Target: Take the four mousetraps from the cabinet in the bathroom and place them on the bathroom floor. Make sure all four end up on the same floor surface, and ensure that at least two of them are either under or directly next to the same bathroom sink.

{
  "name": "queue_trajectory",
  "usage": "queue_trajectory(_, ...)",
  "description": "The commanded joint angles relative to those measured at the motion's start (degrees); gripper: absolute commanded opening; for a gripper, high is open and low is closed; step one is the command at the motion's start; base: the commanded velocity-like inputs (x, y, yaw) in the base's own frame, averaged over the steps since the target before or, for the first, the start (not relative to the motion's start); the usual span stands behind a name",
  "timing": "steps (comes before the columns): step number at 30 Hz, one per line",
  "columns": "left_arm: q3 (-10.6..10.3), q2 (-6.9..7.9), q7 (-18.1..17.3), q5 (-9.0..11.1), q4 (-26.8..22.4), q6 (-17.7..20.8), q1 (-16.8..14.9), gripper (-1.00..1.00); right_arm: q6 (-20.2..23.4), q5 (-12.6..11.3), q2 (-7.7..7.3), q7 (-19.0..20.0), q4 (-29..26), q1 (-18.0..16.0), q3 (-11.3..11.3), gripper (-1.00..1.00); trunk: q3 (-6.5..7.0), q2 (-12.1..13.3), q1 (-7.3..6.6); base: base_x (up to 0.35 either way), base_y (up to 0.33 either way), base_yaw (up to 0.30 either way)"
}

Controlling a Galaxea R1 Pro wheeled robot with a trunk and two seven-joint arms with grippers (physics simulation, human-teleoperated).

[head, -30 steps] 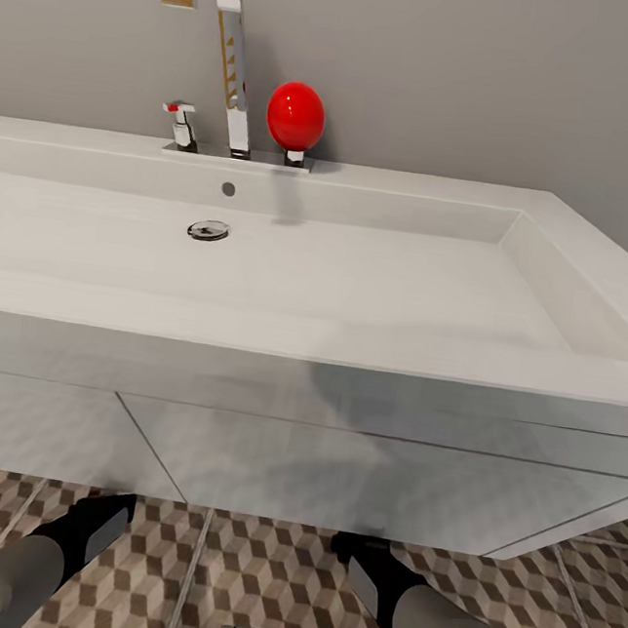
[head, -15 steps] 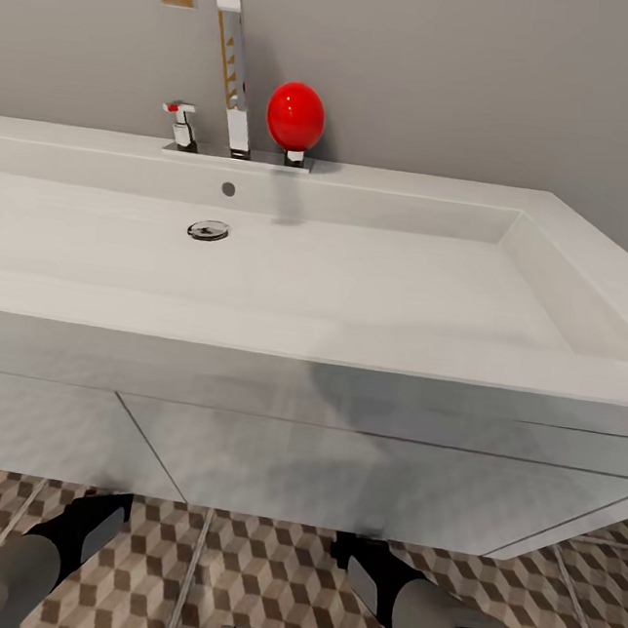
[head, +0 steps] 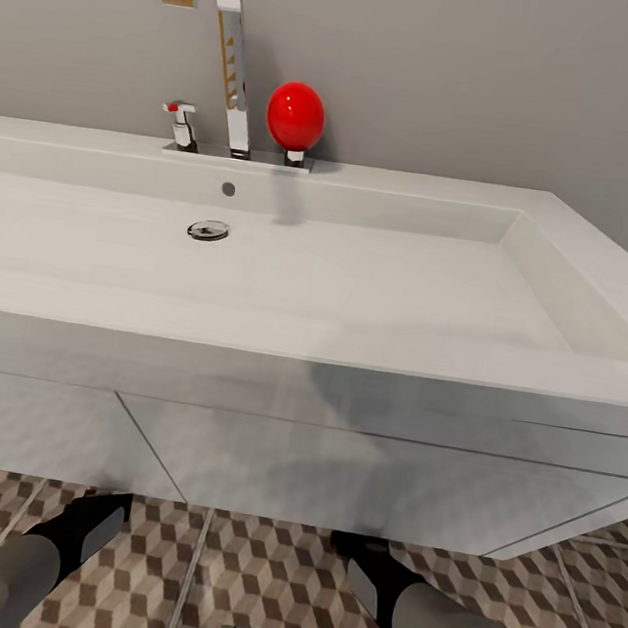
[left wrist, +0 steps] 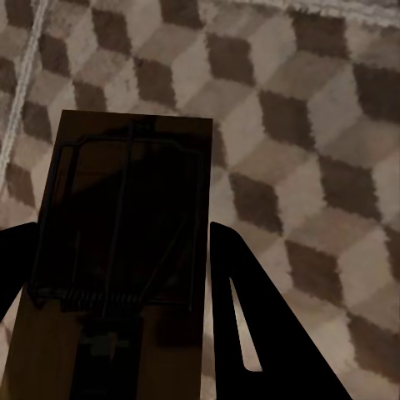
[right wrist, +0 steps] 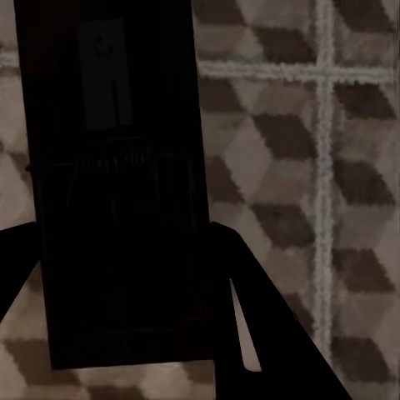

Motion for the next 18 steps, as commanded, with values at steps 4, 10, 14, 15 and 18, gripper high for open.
queue_trajectory(4,-0.5,0.02,0.3,0.1,-0.2,0.4,-1.2,-1.0,-2.2,0.6,0.03,-0.2,-2.7,0.0,0.2,-1.0,-0.02,0.0,-0.02,0.0,0.0,0.0)
queue_trajectory(10,-0.5,0.01,0.3,0.1,-0.2,0.2,-1.2,-1.0,-2.6,0.6,0.03,-0.2,-2.7,0.0,0.2,-1.0,-0.02,0.0,-0.02,0.0,0.0,0.0)
queue_trajectory(14,-0.5,0.01,0.3,0.1,-0.2,0.2,-1.2,-1.0,-2.9,0.7,0.03,-0.2,-2.7,0.0,0.2,-1.0,-0.02,0.0,-0.02,0.0,0.0,0.0)
queue_trajectory(15,-0.5,0.01,0.3,0.1,-0.2,0.2,-1.2,-1.0,-3.4,0.7,0.03,-0.2,-2.7,0.0,0.2,-1.0,-0.02,0.0,-0.02,0.0,0.0,0.0)
queue_trajectory(18,-0.5,0.01,0.2,0.1,-0.2,0.2,-1.2,-1.0,-5.2,0.7,0.03,-0.2,-2.7,0.0,0.2,-1.0,-0.02,0.0,-0.02,0.0,0.0,0.0)
